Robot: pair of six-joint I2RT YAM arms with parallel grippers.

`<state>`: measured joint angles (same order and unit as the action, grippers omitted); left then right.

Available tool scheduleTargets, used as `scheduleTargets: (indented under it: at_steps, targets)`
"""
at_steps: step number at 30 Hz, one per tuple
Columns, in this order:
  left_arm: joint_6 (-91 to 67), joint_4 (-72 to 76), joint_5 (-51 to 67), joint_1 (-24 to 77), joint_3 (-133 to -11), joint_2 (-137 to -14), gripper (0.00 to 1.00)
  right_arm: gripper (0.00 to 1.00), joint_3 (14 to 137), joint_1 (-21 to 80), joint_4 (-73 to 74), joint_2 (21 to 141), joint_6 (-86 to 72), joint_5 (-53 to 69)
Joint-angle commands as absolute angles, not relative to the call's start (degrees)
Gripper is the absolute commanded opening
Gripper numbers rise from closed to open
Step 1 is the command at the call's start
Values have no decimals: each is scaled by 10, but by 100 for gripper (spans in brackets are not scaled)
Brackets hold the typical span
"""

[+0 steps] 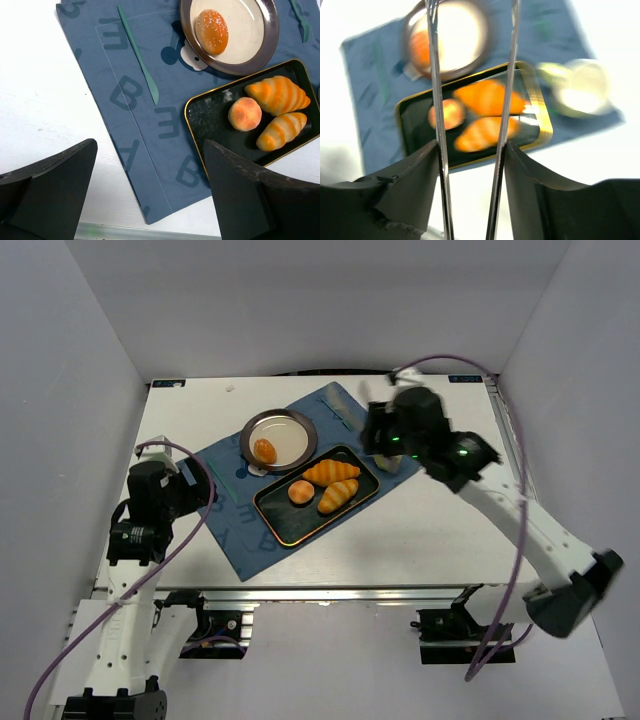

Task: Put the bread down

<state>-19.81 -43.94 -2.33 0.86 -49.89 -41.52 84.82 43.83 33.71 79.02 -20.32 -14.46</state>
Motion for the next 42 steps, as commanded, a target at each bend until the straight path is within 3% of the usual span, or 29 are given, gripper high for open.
scheduleTargets:
  at_steps: [1,8,11,15,29,37,42]
  targets:
    - [-200,-448,-18,9,-522,-403,98,60,812,355,325,697,-200,-173]
    - [-205,-444,-11,9,-521,-403,98,60,822,155,320,700,-144,-113]
    - [-205,-436,-1,9,-520,-404,94,58,852,69,297,777,-128,-71]
    - [-203,-426,14,9,-516,-404,95,59,897,24,263,869,-113,-54]
    - [-197,-393,24,9,-516,-439,97,59,1037,-15,208,1207,-93,-54]
    - [-188,-385,19,9,-494,-443,97,60,1062,-17,190,1279,-86,-88]
    - [-185,-388,18,9,-491,-441,97,70,1066,-22,196,1295,-76,-90]
